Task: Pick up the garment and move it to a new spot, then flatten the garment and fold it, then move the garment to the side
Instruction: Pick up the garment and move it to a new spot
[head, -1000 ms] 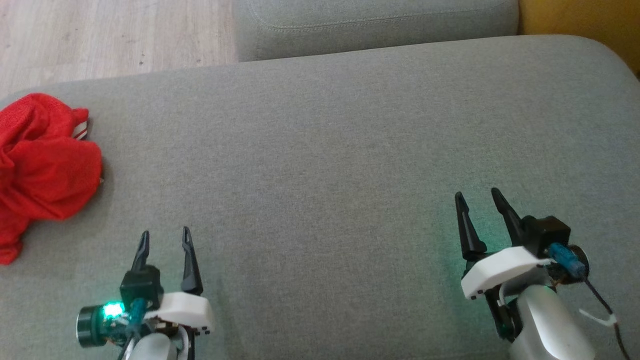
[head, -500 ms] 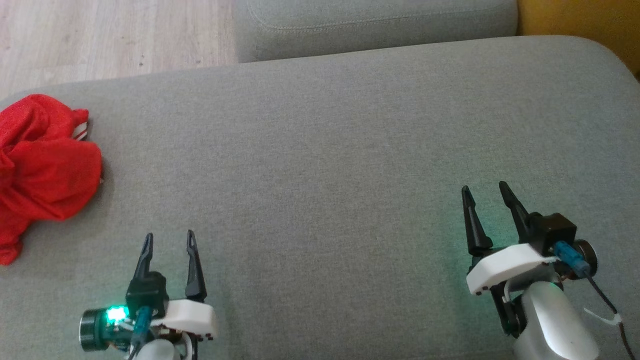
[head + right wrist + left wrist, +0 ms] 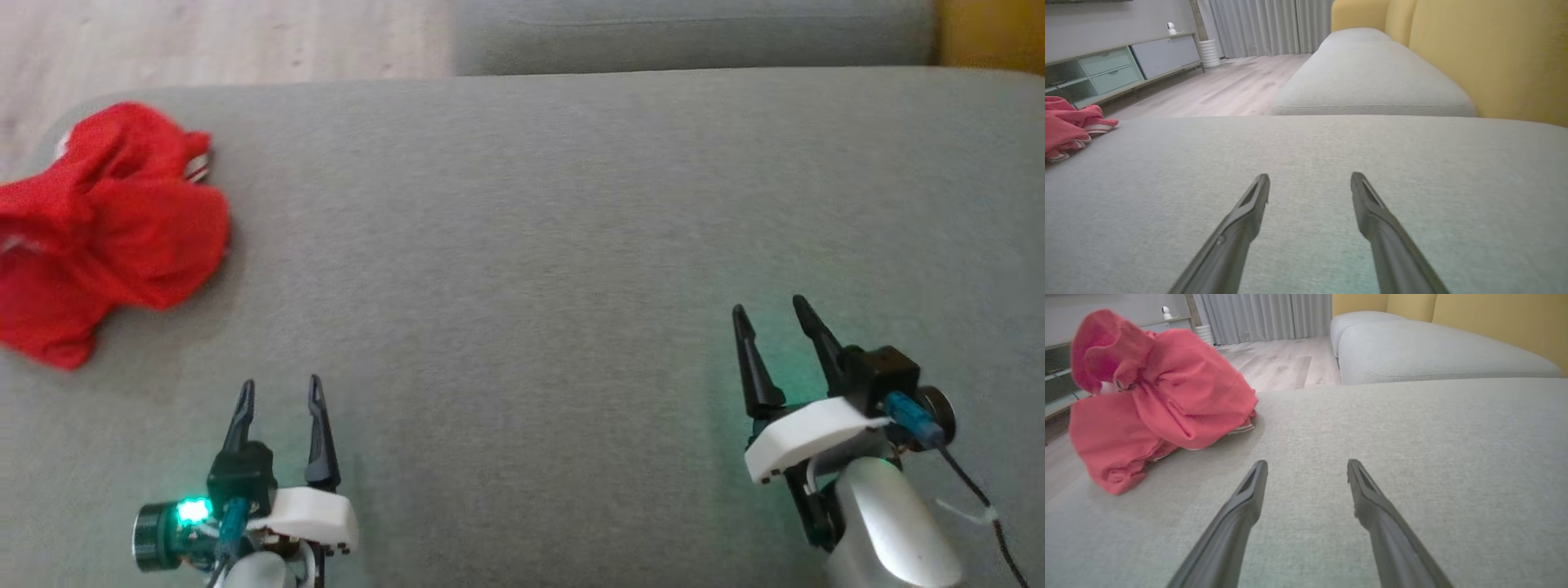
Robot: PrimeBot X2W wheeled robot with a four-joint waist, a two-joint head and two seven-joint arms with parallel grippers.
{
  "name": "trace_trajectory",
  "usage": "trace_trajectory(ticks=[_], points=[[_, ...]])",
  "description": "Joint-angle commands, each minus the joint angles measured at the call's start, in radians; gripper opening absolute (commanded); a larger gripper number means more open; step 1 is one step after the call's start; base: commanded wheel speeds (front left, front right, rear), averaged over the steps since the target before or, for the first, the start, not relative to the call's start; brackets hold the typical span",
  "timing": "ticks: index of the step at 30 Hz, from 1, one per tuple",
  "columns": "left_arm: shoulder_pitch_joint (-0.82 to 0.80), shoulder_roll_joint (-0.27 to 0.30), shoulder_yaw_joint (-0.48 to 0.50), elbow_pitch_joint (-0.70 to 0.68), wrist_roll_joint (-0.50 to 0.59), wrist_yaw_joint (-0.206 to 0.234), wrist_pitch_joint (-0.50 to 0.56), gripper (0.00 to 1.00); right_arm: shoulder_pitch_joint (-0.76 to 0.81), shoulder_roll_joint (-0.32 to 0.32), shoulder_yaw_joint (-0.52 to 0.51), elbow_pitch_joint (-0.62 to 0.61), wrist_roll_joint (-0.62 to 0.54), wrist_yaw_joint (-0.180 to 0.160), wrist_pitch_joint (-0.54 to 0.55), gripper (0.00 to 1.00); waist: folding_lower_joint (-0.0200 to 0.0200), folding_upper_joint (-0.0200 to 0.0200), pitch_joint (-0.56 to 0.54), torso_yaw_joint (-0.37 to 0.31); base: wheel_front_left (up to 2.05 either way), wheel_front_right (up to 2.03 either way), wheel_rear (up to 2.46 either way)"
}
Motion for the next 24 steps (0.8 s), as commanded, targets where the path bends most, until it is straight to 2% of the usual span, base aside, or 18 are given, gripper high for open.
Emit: trace_trajectory(ticks=[1,7,8,15,19,24], points=[[-0.025,0.004,0.047,-0.022,-0.006,0.003,-0.011,1.00,-0.044,-0.003,0.050,-0.022,0.011,0.004,-0.011,1.00,0.0000,0.0000,0.006,0.097,0.00,0.00,0.00],[0.010,0.003,0.082,-0.024,-0.022,0.007,-0.011,1.00,-0.045,-0.003,0.144,0.001,0.039,0.004,-0.011,1.00,0.0000,0.0000,0.003,0.252,0.00,0.00,0.00],[0.010,0.003,0.082,-0.024,-0.022,0.007,-0.011,1.00,-0.045,-0.003,0.144,0.001,0.039,0.004,-0.011,1.00,0.0000,0.0000,0.003,0.252,0.00,0.00,0.00],[0.062,0.002,0.140,-0.031,-0.031,0.004,-0.011,1.00,-0.049,-0.003,0.222,0.018,0.066,0.004,-0.011,1.00,0.0000,0.0000,0.001,0.394,0.00,0.00,0.00],[0.078,0.002,0.168,-0.039,-0.031,-0.006,-0.011,1.00,-0.053,-0.003,0.241,0.023,0.070,0.004,-0.011,1.00,0.0000,0.0000,0.008,0.423,0.00,0.00,0.00],[0.050,0.002,0.190,-0.030,-0.046,-0.049,-0.011,1.00,-0.067,-0.003,0.249,0.026,0.059,0.004,-0.011,1.00,0.0000,0.0000,0.034,0.411,0.00,0.00,0.00]])
